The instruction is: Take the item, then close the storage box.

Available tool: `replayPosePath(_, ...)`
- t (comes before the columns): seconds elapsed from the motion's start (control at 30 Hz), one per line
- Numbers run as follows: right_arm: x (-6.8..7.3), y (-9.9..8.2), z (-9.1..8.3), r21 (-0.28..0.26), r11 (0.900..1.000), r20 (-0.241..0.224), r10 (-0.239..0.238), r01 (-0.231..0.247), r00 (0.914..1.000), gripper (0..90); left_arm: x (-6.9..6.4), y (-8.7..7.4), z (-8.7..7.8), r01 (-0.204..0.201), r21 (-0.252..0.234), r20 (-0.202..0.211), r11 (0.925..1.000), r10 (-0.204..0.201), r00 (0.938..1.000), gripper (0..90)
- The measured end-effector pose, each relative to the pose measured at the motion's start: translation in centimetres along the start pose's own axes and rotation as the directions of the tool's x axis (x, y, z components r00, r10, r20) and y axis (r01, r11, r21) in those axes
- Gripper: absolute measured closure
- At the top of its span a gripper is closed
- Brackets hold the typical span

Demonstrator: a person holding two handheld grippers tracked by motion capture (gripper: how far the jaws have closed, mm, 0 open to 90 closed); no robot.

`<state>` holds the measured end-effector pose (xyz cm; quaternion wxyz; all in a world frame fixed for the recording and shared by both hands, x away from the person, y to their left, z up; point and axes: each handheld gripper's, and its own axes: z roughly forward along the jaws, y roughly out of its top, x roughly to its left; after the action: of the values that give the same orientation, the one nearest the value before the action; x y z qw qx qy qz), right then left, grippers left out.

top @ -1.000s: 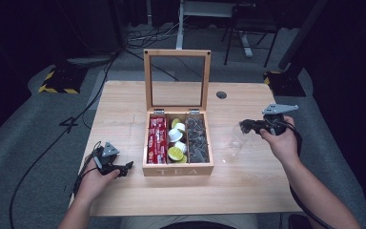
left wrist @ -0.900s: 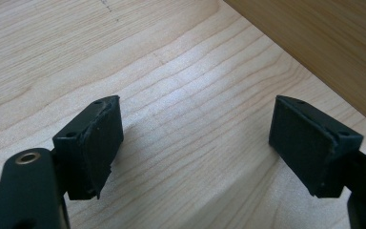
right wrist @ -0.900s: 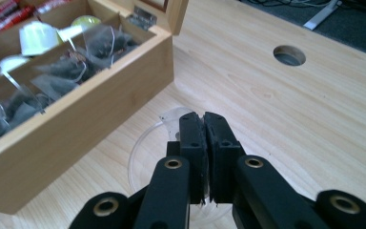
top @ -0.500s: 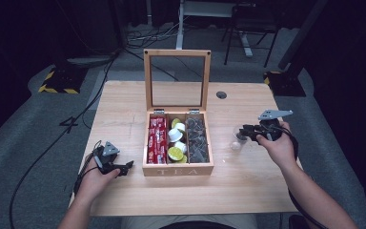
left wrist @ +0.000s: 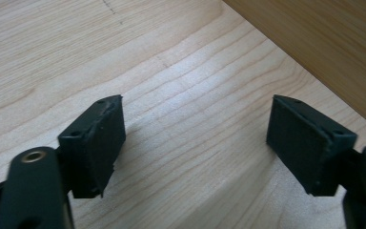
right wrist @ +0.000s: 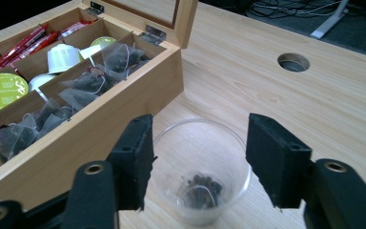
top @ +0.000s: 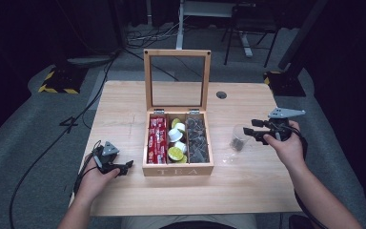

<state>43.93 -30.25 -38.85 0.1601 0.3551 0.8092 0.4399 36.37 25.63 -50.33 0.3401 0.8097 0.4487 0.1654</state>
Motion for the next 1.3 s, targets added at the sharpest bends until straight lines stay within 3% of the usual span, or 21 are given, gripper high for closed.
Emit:
replayPosePath(0.2,-0.5,-1.9,-2.0,0.012,0.9999,0.038,0.011,-0.011,0.9992,35.8,0.1,0.2,-0.6,0.016,0.008,0.01,0.9998,-0.016,0.9998,27.2)
replayPosePath(0.43,-1.9,-5.3,-2.8,0.033,0.9963,0.07,0.077,-0.08,0.9945,29.3,0.1,1.9,-2.4,0.056,-0.046,0.022,0.9974,-0.055,0.9982,28.9)
replayPosePath(0.53,-2.1,-6.7,-2.9,0.044,0.9948,0.098,0.086,-0.091,0.9914,29.1,0.2,2.8,-3.1,0.068,-0.073,0.034,0.995,-0.066,0.9973,29.5)
replayPosePath(0.67,-2.4,-8.5,-2.5,0.049,0.9927,0.079,0.106,-0.11,0.9911,26.5,0.6,4.5,-4.0,0.083,-0.129,0.056,0.9881,-0.077,0.9955,29.9)
replayPosePath(0.87,-2.4,-10.8,-1.5,0.073,0.9876,0.082,0.133,-0.139,0.9877,25.0,1.0,7.0,-5.0,0.073,-0.176,0.043,0.9817,-0.067,0.9968,29.8)
replayPosePath(1.07,-2.5,-12.6,-0.5,0.109,0.9883,0.054,0.101,-0.106,0.9934,23.8,1.6,10.1,-5.6,0.051,-0.23,0.083,0.9718,-0.032,0.996,30.7)
replayPosePath(1.13,-2.5,-13.2,-0.3,0.122,0.9864,0.061,0.103,-0.11,0.9928,23.9,1.9,11.2,-5.5,0.046,-0.242,0.094,0.9692,-0.023,0.9953,31.0)
replayPosePath(1.3,-2.0,-13.7,0.0,0.113,0.9914,0.099,0.055,-0.066,0.9936,23.9,2.5,13.9,-5.3,0.05,-0.268,0.1,0.9621,-0.023,0.9947,30.9)
